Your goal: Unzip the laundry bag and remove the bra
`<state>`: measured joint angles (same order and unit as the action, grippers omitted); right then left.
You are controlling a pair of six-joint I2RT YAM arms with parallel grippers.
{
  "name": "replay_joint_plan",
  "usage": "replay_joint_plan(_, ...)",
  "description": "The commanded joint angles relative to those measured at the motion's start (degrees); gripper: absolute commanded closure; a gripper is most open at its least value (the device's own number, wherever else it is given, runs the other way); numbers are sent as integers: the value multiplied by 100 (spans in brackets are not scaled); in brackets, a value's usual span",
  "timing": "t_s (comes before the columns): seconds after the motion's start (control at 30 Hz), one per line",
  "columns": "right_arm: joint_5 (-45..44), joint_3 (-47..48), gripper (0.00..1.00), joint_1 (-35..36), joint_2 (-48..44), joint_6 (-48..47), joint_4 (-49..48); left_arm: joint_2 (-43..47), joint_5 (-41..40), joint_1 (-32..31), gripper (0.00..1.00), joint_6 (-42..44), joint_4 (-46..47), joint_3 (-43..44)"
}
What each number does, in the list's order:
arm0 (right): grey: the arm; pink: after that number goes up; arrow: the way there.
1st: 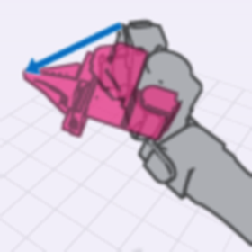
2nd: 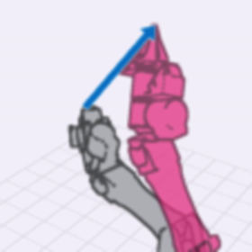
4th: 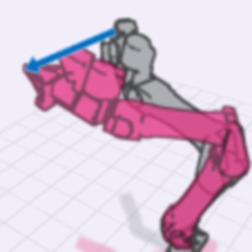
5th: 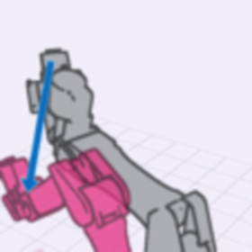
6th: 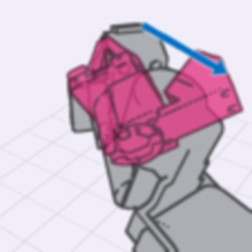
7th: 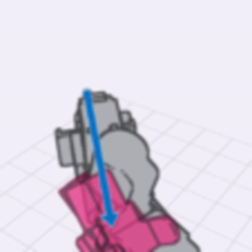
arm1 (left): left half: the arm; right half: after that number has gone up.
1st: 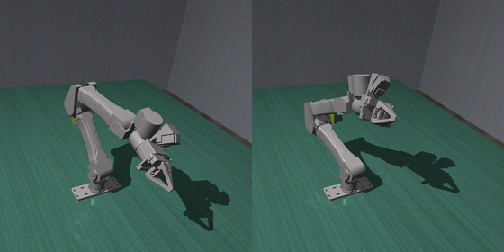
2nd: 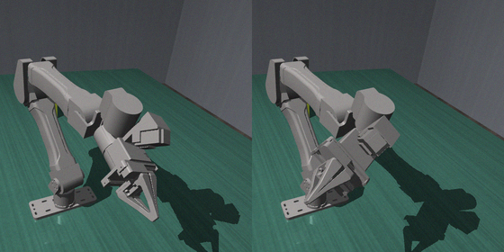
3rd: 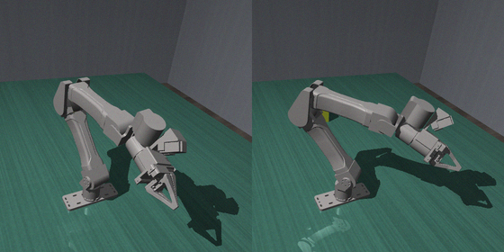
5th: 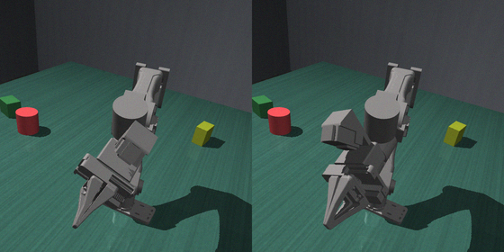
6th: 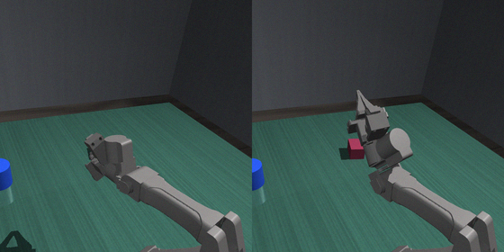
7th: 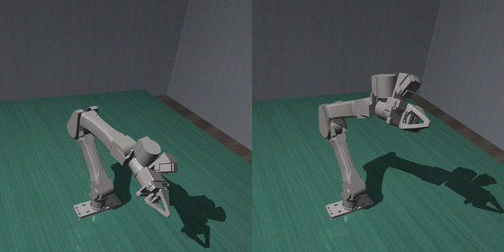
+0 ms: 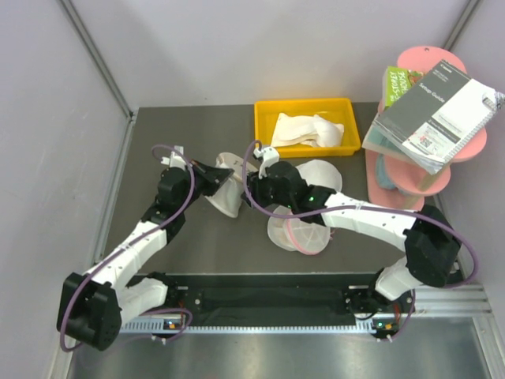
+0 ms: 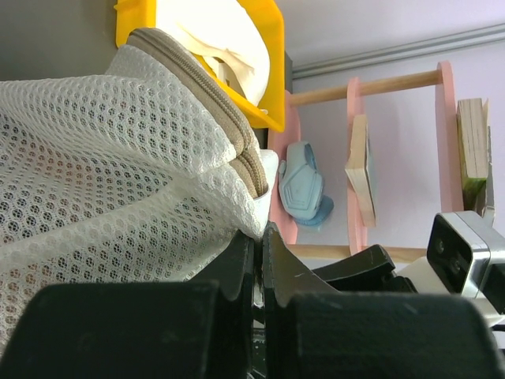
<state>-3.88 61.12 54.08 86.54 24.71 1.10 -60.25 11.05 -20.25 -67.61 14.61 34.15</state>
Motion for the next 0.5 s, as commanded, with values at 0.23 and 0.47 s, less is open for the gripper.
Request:
replay_joint_plan(0.23,-245,93,59,-117,170,157,-567,268,29,21,100,-199,314,-128)
replay_joint_plan(0.47,-341,154,68,-135,284,174,-585,268,73,12,100,-279,385,-190)
